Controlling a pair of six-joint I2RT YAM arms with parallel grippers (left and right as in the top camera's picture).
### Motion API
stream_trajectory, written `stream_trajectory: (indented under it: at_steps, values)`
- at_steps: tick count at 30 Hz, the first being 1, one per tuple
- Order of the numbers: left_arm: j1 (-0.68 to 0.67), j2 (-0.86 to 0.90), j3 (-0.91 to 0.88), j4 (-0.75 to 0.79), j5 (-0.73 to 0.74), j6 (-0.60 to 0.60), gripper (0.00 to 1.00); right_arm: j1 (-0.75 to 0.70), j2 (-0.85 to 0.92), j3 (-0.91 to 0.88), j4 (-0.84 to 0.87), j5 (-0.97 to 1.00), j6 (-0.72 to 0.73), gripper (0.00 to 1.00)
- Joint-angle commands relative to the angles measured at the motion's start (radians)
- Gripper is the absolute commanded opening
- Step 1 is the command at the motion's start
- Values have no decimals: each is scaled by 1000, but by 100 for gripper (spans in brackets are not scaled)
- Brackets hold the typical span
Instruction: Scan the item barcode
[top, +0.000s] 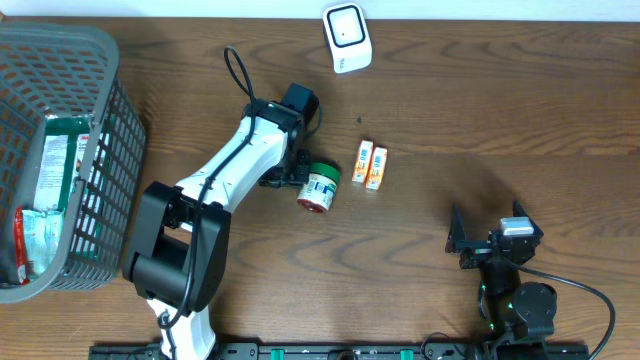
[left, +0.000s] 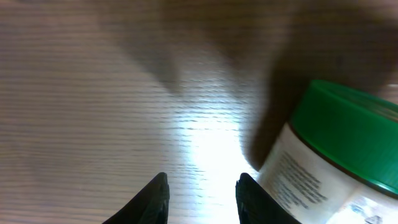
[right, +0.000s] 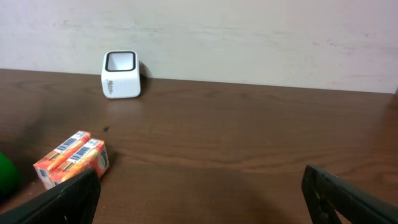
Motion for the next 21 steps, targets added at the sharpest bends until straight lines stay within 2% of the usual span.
stream_trajectory:
  at_steps: [1, 7, 21]
  values:
    - [-2, -2, -4, -2, 90, 6, 37, 7, -3, -1, -3, -1, -12, 99]
    - [-2, -2, -3, -2, 147, 6, 36, 7, -3, -1, -3, -1, -12, 99]
    - [-17, -19, -3, -13, 172, 6, 36, 7, -3, -1, -3, -1, -12, 99]
